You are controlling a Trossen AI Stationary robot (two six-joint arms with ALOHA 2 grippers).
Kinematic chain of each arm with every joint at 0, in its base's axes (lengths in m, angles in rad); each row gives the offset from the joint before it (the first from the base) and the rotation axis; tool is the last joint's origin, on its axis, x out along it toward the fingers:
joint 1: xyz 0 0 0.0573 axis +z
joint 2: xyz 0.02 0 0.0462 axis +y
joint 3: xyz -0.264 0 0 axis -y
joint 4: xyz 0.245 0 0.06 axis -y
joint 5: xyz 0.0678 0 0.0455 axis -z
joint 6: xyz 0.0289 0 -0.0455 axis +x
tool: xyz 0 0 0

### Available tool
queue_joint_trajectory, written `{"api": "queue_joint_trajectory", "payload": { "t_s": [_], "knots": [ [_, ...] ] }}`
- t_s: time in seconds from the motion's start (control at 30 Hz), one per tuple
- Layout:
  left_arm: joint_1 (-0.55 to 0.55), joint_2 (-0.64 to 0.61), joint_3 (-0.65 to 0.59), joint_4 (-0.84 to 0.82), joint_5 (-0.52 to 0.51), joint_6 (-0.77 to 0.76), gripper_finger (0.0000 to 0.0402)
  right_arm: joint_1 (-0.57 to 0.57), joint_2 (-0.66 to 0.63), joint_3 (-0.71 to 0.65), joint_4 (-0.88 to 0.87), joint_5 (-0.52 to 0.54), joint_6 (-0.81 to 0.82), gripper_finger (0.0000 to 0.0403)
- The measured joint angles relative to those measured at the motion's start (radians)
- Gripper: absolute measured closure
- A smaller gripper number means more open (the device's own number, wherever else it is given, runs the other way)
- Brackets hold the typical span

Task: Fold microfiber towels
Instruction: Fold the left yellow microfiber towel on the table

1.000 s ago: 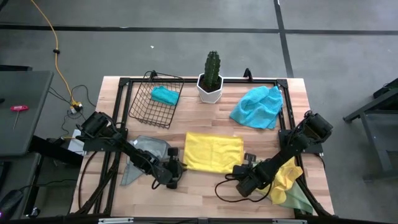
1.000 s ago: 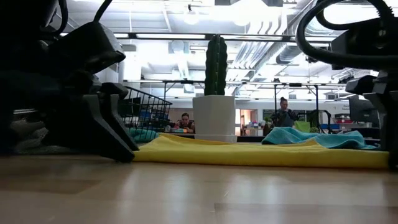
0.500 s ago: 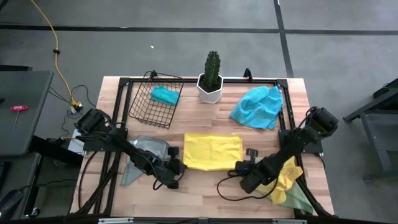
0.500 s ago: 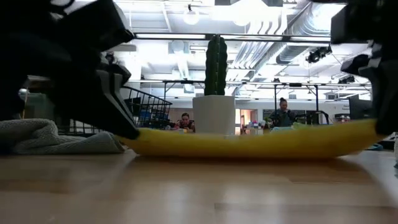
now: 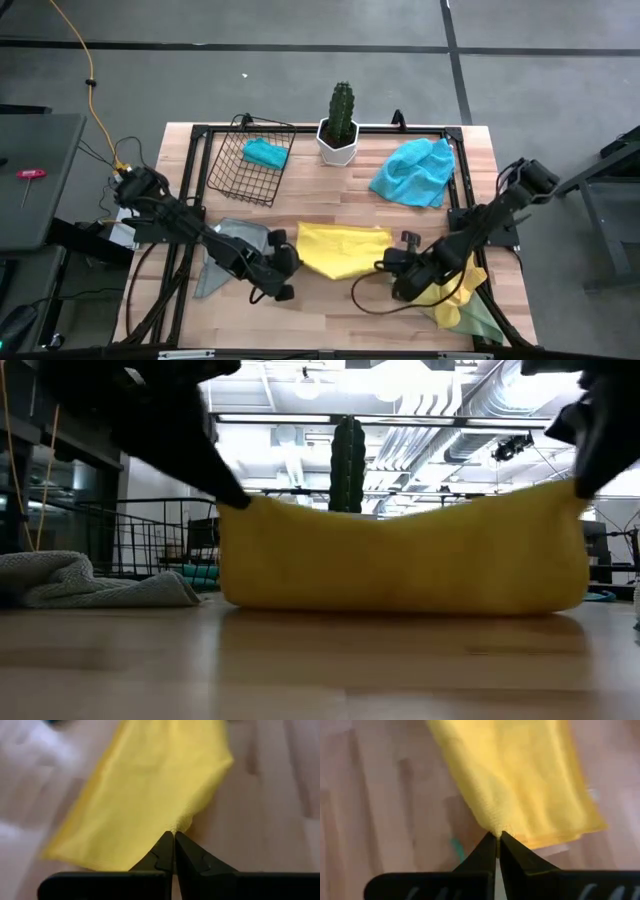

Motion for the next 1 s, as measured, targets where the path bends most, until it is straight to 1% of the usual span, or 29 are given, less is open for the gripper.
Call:
{"api": "queue_joint_trajectory", "payload": {
  "t_s": [0.07, 0.13, 0.23, 0.3, 0.43, 0.57, 0.83, 1.0],
  "knots": [
    [0.021, -0.007, 0.001, -0.014, -0.028, 0.0, 0.0401, -0.01, -0.016, 0.0, -0.03, 0.04, 0.029, 0.0402],
    [0.046, -0.006, 0.001, -0.044, -0.031, -0.002, 0.0401, -0.02, -0.02, 0.0, -0.069, 0.067, 0.05, 0.0402],
    [0.084, 0.014, 0.001, -0.078, -0.03, -0.021, 0.0401, -0.037, -0.009, -0.01, -0.108, 0.064, 0.08, 0.0403],
    [0.102, 0.027, -0.006, -0.102, -0.032, -0.024, 0.0401, -0.049, 0.006, -0.026, -0.105, 0.058, 0.089, 0.0403],
    [0.127, 0.038, -0.009, -0.097, -0.057, -0.026, 0.0402, -0.081, 0.031, -0.065, -0.094, 0.066, 0.141, 0.0403],
    [0.143, 0.046, -0.009, -0.095, -0.091, -0.018, 0.0402, -0.104, 0.038, -0.101, -0.09, 0.13, 0.197, 0.0403],
    [0.171, 0.088, -0.008, -0.079, -0.106, -0.007, 0.0401, -0.138, 0.038, -0.13, -0.07, 0.139, 0.19, 0.0403],
    [0.19, 0.123, -0.009, -0.049, -0.114, 0.039, 0.0394, -0.152, 0.038, -0.156, -0.029, 0.135, 0.19, 0.0401]
  ]
}}
